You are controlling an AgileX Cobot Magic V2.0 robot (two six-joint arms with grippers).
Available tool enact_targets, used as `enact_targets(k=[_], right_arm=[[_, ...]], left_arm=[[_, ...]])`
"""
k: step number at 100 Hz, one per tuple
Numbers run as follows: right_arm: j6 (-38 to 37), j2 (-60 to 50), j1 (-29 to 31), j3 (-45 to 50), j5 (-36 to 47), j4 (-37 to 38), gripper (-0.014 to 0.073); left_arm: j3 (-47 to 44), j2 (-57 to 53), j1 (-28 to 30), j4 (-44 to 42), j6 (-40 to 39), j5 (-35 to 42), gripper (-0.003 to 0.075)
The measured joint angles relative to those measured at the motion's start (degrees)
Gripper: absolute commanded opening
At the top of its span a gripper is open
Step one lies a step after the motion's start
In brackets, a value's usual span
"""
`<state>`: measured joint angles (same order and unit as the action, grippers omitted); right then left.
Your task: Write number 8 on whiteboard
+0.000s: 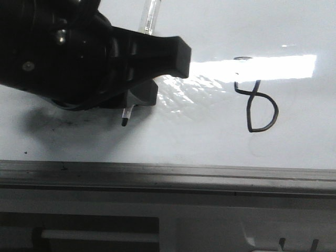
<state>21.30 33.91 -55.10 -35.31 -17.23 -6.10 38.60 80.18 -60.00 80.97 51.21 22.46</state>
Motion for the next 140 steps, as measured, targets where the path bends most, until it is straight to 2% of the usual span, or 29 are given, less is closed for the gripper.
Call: enact_targets(k=[55, 98, 126, 133, 140], right_arm=[[0.0, 0.0, 0.0, 0.0, 0.0, 0.0, -0.0052], [0.0, 0.0, 0.0, 0.0, 0.1, -0.1, -0.0052], [0.0, 0.0, 0.0, 0.0, 0.4, -0.1, -0.0052], [0.0, 0.0, 0.0, 0.0, 0.5, -0.2, -0.0052], [0.0, 0.0, 0.0, 0.0, 0.6, -0.3, -0.0052]], left_arm=[[0.2, 0.1, 0.1, 1.2, 0.0, -0.2, -0.002], [0.9, -0.2, 6.6, 3.3, 0.0, -11.4, -0.002], [0.9, -0.2, 6.9, 3.5, 0.0, -12.4, -0.0019], [0.9, -0.2, 6.9, 3.2, 0.0, -12.4, 0.0001], [0.9, -0.2, 6.9, 3.0, -0.1, -12.4, 0.0066]])
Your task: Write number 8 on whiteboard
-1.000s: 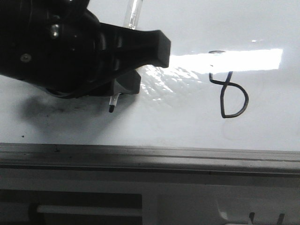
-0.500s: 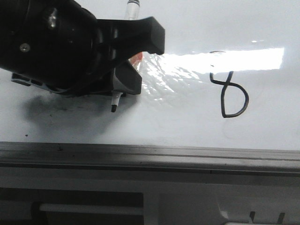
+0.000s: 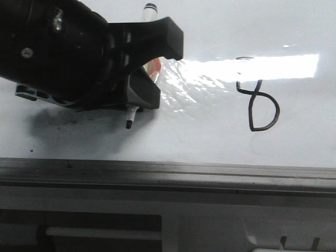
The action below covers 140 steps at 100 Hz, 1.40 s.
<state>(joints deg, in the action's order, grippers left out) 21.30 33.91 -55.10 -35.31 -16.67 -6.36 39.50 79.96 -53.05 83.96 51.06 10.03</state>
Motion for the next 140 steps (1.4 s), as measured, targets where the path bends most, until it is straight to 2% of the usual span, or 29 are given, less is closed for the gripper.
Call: enact_targets(k=[17, 35, 40, 57, 66, 86, 117, 131, 140], right_arm=[[0.0, 0.0, 0.0, 0.0, 0.2, -0.4, -0.0052], [0.0, 0.0, 0.0, 0.0, 1.1, -0.5, -0.0052], [0.0, 0.0, 0.0, 0.0, 1.2, -0.5, -0.0052], [0.0, 0.0, 0.0, 0.0, 1.5, -0.6, -0.0052], [0.0, 0.0, 0.0, 0.0, 1.6, -0.7, -0.0052], [0.0, 0.0, 0.0, 0.0, 1.6, -0.7, -0.0052], [0.0, -3.1, 1.7, 0.1, 0.9, 0.2, -0.0052], [-0.1, -8.9, 3.8, 1.7, -0.6, 1.5, -0.0052], [-0.1, -13.3, 5.2, 4.1, -1.6, 1.9, -0.0052]], left_arm=[[0.0, 0.0, 0.1, -0.1, 0.0, 0.0, 0.0232], [0.1, 0.0, 0.1, -0.2, 0.0, -0.4, 0.0256], [0.1, 0.0, 0.1, -0.1, 0.0, -0.4, 0.0284], [0.4, 0.0, 0.1, -0.6, 0.0, -1.9, 0.0517], [0.5, -0.1, 0.1, -0.6, 0.0, -2.7, 0.0582], [0.8, -2.3, 0.0, -1.9, -0.1, -2.7, 0.0589], [-1.7, -11.5, -1.7, -2.7, 1.8, 7.6, 0.0582], [-5.2, -20.0, -4.8, -2.6, 3.4, 7.6, 0.0501], [-8.2, -25.5, -6.4, -2.6, 3.8, 6.9, 0.04]])
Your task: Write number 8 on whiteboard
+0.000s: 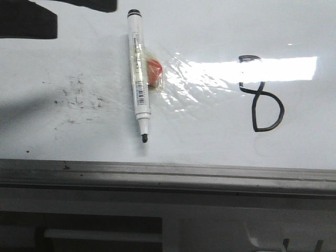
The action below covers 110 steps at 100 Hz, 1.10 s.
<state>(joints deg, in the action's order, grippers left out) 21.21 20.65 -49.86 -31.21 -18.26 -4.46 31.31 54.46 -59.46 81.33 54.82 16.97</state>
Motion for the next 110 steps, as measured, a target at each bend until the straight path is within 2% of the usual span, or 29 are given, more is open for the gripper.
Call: enact_targets(k=[25, 61, 110], right_arm=[[0.0, -10.0, 0.9, 7.6, -1.4, 0.2, -0.0052], [0.1, -13.3, 0.9, 9.2, -1.7, 0.2, -0.0052], [0.0, -13.3, 0.9, 9.2, -1.7, 0.3, -0.0052]], left_arm=[[-7.1, -10.8, -1.8, 0.0, 0.1, -2.9, -0.002], [-8.8, -14.0, -1.8, -0.4, 0.2, -9.0, -0.002], [-8.8, -14.0, -1.8, -0.5, 0.2, -9.5, -0.002]])
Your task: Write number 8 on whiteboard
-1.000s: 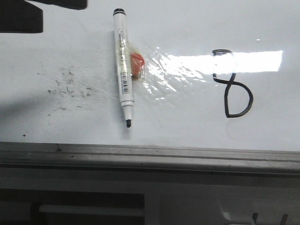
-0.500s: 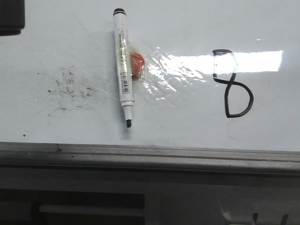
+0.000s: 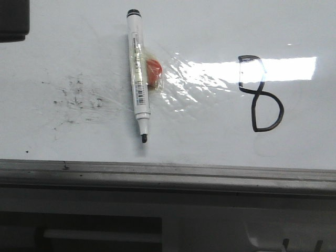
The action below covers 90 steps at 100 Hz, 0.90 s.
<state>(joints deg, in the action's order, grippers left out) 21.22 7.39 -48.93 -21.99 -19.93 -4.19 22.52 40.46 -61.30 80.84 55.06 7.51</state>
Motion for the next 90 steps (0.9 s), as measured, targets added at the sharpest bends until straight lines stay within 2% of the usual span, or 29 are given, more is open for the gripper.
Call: enact_targets(k=[25, 40, 52, 62, 73, 90], right_arm=[[0.1, 0.0, 0.0, 0.0, 0.0, 0.0, -0.0052], [0.1, 0.0, 0.0, 0.0, 0.0, 0.0, -0.0052], [0.1, 0.0, 0.0, 0.0, 0.0, 0.0, -0.0052], [0.1, 0.0, 0.0, 0.0, 0.0, 0.0, -0.0052], [0.1, 0.0, 0.0, 0.0, 0.0, 0.0, -0.0052], [0.1, 0.0, 0.0, 0.0, 0.0, 0.0, -0.0052]], left_arm=[[0.0, 0.0, 0.0, 0.0, 0.1, 1.9, -0.002], [-2.1, -1.0, 0.0, -1.5, 0.1, 7.8, -0.002], [-4.7, -1.5, 0.1, -10.7, 0.1, 12.4, -0.002], [-7.2, -1.8, 2.5, -17.6, -1.5, 15.2, -0.002], [-10.3, -2.1, 8.6, -26.2, -6.6, 16.8, -0.002], [-14.8, -5.6, 19.5, -42.3, -19.3, 16.9, -0.002]])
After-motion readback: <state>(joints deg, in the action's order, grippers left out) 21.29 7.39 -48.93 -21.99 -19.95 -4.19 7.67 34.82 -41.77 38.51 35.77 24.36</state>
